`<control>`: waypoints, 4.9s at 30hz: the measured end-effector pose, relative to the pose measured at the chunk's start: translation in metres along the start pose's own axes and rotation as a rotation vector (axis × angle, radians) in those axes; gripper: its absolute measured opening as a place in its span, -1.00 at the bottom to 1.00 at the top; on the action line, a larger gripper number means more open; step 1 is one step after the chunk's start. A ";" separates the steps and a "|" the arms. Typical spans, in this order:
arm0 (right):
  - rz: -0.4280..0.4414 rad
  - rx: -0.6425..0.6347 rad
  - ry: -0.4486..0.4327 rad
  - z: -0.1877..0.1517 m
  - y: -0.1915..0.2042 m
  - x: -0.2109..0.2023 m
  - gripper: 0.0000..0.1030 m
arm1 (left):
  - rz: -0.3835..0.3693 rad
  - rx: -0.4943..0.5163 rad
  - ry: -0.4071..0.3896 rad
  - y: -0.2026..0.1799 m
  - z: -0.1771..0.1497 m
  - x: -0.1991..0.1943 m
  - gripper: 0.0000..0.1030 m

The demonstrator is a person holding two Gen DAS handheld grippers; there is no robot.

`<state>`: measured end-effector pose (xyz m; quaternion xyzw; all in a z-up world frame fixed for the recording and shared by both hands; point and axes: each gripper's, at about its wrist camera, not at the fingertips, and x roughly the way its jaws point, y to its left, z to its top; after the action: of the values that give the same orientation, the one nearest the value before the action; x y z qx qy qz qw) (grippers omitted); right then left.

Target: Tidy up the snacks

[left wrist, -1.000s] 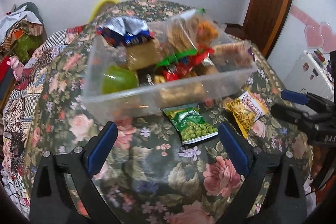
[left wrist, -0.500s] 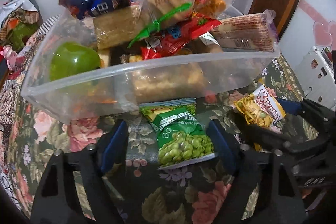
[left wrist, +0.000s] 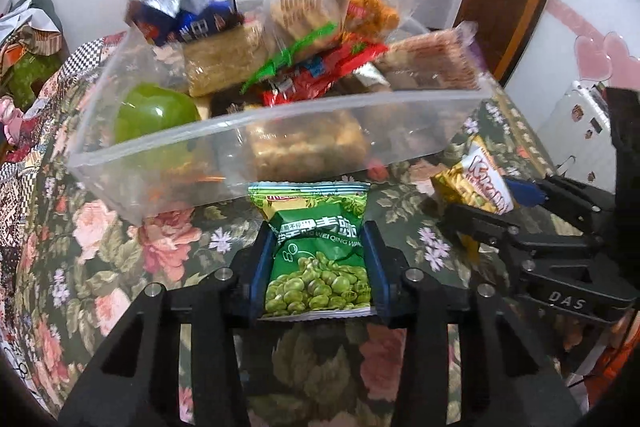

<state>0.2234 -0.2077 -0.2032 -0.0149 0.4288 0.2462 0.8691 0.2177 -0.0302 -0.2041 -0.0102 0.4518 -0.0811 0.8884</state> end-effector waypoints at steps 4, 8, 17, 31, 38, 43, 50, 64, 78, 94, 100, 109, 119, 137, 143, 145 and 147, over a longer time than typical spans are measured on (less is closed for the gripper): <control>0.018 -0.001 -0.031 0.003 0.007 -0.013 -0.01 | 0.000 -0.010 -0.054 0.002 -0.002 -0.028 -0.17; 0.033 -0.022 -0.083 0.011 0.021 -0.032 -0.01 | 0.008 -0.049 -0.122 0.012 0.009 -0.054 -0.17; 0.080 -0.055 -0.161 0.043 0.042 -0.039 -0.01 | 0.026 -0.089 -0.178 0.030 0.033 -0.069 -0.17; 0.092 -0.072 -0.155 0.083 0.053 -0.002 0.00 | 0.036 -0.128 -0.194 0.061 0.075 -0.040 -0.17; 0.060 -0.065 -0.149 0.089 0.048 0.011 0.00 | 0.030 -0.132 -0.151 0.064 0.080 -0.013 -0.17; 0.029 -0.097 -0.143 0.088 0.055 0.012 0.08 | 0.037 -0.122 -0.133 0.061 0.078 -0.010 -0.11; 0.031 -0.088 -0.137 0.088 0.055 0.000 0.25 | 0.034 -0.129 -0.161 0.061 0.071 -0.036 0.05; 0.008 -0.075 -0.325 0.090 0.065 -0.091 0.43 | 0.037 -0.124 -0.352 0.047 0.061 -0.143 0.09; -0.009 -0.093 -0.561 0.062 0.102 -0.203 0.79 | 0.062 -0.062 -0.618 0.012 0.031 -0.266 0.39; -0.085 -0.080 -0.614 0.041 0.108 -0.220 1.00 | 0.118 -0.011 -0.690 -0.003 0.004 -0.288 0.85; -0.087 -0.077 -0.610 0.039 0.106 -0.220 1.00 | 0.117 -0.013 -0.682 -0.004 0.002 -0.286 0.86; -0.089 -0.077 -0.604 0.036 0.106 -0.220 1.00 | 0.113 -0.013 -0.682 -0.003 0.003 -0.285 0.90; -0.090 -0.075 -0.602 0.036 0.106 -0.220 1.00 | 0.110 -0.005 -0.683 -0.004 0.002 -0.284 0.92; -0.108 -0.071 -0.602 0.035 0.111 -0.222 1.00 | 0.099 -0.011 -0.666 -0.002 0.003 -0.279 1.00; -0.106 -0.067 -0.597 0.035 0.111 -0.223 1.00 | 0.107 -0.012 -0.669 -0.002 0.002 -0.278 1.00; -0.107 -0.068 -0.597 0.035 0.111 -0.223 1.00 | 0.105 -0.020 -0.667 0.000 0.002 -0.278 1.00; -0.106 -0.068 -0.600 0.035 0.112 -0.223 1.00 | 0.099 -0.018 -0.662 0.000 0.003 -0.278 1.00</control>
<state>0.0857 -0.1942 0.0076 0.0071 0.1434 0.2081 0.9675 0.0591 0.0127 0.0201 -0.0219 0.1394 -0.0260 0.9896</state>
